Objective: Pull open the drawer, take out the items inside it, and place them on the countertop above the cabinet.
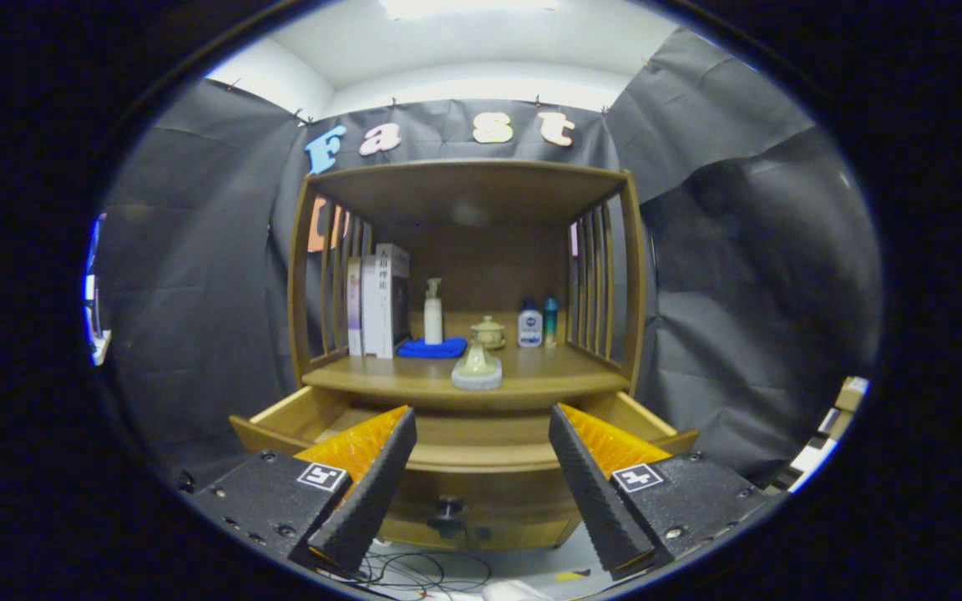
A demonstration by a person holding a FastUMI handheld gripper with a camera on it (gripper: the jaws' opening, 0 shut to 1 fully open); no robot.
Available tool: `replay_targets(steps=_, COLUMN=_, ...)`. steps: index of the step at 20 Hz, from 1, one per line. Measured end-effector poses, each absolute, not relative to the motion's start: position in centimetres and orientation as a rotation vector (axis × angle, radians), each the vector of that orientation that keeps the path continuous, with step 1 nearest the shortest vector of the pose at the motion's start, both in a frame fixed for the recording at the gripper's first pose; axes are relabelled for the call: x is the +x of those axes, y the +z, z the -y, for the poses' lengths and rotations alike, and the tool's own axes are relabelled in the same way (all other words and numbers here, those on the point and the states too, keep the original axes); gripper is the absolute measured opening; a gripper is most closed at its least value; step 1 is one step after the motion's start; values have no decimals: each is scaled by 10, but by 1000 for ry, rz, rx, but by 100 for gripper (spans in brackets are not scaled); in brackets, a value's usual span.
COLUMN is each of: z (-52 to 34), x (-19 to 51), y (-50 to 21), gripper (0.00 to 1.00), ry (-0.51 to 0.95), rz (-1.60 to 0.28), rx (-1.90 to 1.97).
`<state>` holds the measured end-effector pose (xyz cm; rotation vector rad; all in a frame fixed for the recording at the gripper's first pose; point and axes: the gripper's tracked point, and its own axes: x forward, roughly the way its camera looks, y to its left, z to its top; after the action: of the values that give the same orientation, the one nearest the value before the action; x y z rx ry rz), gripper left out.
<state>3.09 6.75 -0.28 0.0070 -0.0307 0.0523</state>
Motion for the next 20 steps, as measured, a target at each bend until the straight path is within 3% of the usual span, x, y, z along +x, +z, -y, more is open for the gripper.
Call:
replay_targets(steps=6, z=-70, x=44, y=-65, gripper=100, ry=57, rz=-58, rx=28)
replay_targets(steps=20, z=-82, x=87, y=-95, gripper=100, ry=25, rz=-89, rx=-2)
